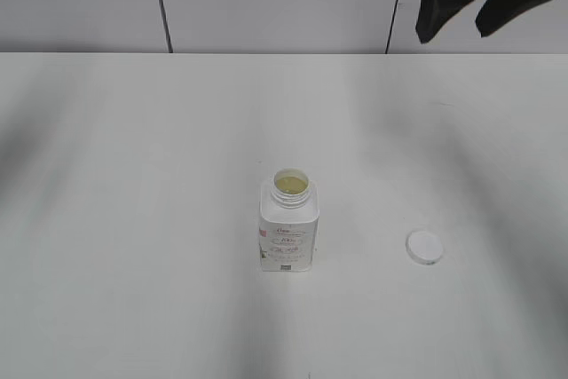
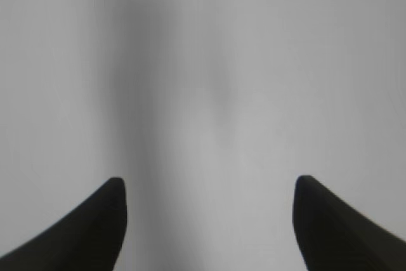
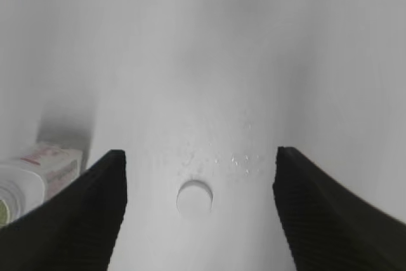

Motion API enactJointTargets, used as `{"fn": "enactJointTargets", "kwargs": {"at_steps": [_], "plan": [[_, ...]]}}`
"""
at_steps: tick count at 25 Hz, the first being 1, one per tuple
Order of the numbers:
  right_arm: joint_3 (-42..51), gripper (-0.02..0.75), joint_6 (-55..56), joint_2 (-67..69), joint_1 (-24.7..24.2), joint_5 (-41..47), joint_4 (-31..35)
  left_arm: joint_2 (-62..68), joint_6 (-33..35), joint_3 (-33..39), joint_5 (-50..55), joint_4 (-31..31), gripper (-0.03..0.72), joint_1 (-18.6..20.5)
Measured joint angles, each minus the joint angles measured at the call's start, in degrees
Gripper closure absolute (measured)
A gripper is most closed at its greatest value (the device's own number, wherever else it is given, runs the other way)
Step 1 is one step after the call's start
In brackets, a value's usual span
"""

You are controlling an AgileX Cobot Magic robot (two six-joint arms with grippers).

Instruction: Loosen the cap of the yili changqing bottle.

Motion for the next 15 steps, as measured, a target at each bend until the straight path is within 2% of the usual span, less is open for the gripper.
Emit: {"fn": "enactJointTargets", "kwargs": {"at_steps": [7,15], "plan": [[-3.6,0.170,-0.4,-0.3,0.0,0.1,-0.2,-0.7,0.1,-5.4,0.5,-0.4,0.201,0.0],[-3.6,0.171,-3.3,-0.3,-1.0,0.5,-6.2,-1.5,0.1,-5.8,0.5,3.1,0.207,0.0]]}}
